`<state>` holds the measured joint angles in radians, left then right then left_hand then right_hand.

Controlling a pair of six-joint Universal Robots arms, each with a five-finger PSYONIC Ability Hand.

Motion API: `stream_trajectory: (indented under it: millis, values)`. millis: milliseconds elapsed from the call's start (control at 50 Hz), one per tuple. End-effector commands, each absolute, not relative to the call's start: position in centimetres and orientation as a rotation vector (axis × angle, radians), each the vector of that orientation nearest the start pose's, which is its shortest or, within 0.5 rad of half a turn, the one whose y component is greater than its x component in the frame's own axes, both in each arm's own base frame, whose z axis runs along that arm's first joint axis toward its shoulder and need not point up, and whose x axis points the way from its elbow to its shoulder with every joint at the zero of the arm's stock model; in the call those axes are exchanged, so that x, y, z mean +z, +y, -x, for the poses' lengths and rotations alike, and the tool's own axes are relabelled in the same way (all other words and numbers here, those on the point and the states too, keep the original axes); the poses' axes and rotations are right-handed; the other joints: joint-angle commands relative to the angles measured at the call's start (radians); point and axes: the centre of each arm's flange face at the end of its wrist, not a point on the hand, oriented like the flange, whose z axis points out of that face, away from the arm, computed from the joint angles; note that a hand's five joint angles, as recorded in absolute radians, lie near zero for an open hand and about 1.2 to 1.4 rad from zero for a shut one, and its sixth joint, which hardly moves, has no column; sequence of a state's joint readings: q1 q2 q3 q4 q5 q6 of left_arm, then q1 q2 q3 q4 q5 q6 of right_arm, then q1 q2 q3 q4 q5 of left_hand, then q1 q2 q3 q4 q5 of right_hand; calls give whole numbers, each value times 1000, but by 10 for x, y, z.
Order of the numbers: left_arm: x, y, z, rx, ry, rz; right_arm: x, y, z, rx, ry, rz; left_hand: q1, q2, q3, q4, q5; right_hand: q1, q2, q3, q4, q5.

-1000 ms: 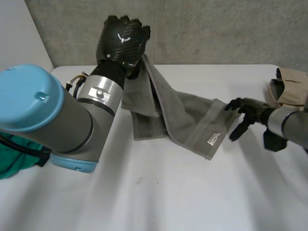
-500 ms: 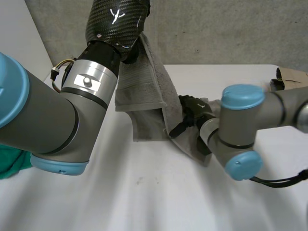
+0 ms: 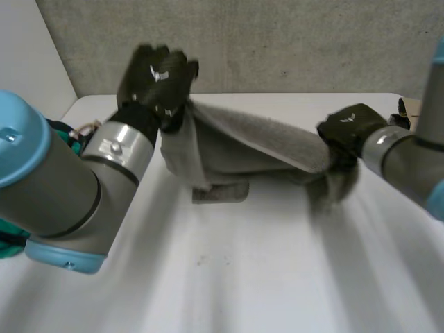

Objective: Fold the laundry.

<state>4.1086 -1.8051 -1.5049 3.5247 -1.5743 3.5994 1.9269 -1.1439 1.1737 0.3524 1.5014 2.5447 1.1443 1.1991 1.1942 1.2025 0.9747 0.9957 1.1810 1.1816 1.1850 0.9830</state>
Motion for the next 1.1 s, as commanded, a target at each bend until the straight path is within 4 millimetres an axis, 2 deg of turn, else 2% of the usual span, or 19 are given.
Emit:
stream_trajectory:
  millis: [20,40,120,180,240,260,300,320,340,400,460,620,780,800,900,940,1040,1080,1100]
  values:
    - [209,-244,324,-2243,2026,-1218,256,-293,-237,-1674,2425,1508,252,197,202,194,247,401,215,215,211,239]
    - [192,-248,327,-2196,2060,-1239,253,-297,-239,-1668,2427,1503,252,197,202,194,247,401,215,215,211,239]
    - [174,-268,342,-2186,2048,-1253,235,-319,-250,-1694,2408,1506,252,197,202,194,247,401,215,215,211,239]
    - [183,-291,354,-2274,1962,-1210,242,-352,-261,-1915,2322,1451,252,197,202,194,247,401,215,215,211,239]
    - [232,-322,373,-2510,1702,-1081,264,-375,-268,-2164,2204,1377,252,197,202,194,247,401,215,215,211,239]
    - [270,-334,379,-2658,1505,-974,292,-390,-273,-2396,2069,1275,252,197,202,194,247,401,215,215,211,239]
    - [299,-342,379,-2753,1349,-877,318,-399,-275,-2585,1932,1166,252,197,202,194,247,401,215,215,211,239]
    - [316,-345,378,-2799,1257,-820,347,-406,-276,-2784,1766,1036,252,197,202,194,247,401,215,215,211,239]
    - [344,-351,373,-2870,1101,-709,356,-407,-276,-2845,1707,993,252,197,202,194,247,401,215,215,211,239]
    - [385,-353,361,-2950,894,-573,390,-404,-274,-3018,1484,866,252,197,202,194,247,401,215,215,211,239]
    - [396,-348,358,-2964,860,-558,398,-398,-276,-3026,1446,871,252,197,202,194,247,401,215,215,211,239]
    - [337,-329,355,-2849,1127,-830,351,-374,-272,-2620,1788,1169,252,197,202,194,247,401,215,215,211,239]
    - [227,-286,343,-2559,1573,-1237,256,-339,-261,-1889,2236,1448,252,197,202,194,247,401,215,215,211,239]
    - [209,-279,341,-2491,1658,-1297,235,-336,-260,-1764,2294,1495,252,197,202,194,247,401,215,215,211,239]
    - [148,-267,334,-2263,1872,-1423,170,-332,-257,-1501,2385,1618,252,197,202,194,247,401,215,215,211,239]
    - [139,-264,335,-2221,1880,-1449,150,-333,-257,-1455,2405,1623,252,197,202,194,247,401,215,215,211,239]
    - [139,-260,340,-2212,1842,-1473,142,-341,-256,-1549,2404,1537,252,197,202,194,247,326,141,140,137,164]
    - [146,-261,339,-2228,1826,-1457,141,-343,-250,-1561,2424,1453,252,197,202,194,247,22,-164,-164,-168,-140]
    - [151,-262,339,-2241,1817,-1446,147,-346,-241,-1585,2451,1344,252,197,202,194,247,-375,-561,-561,-565,-537]
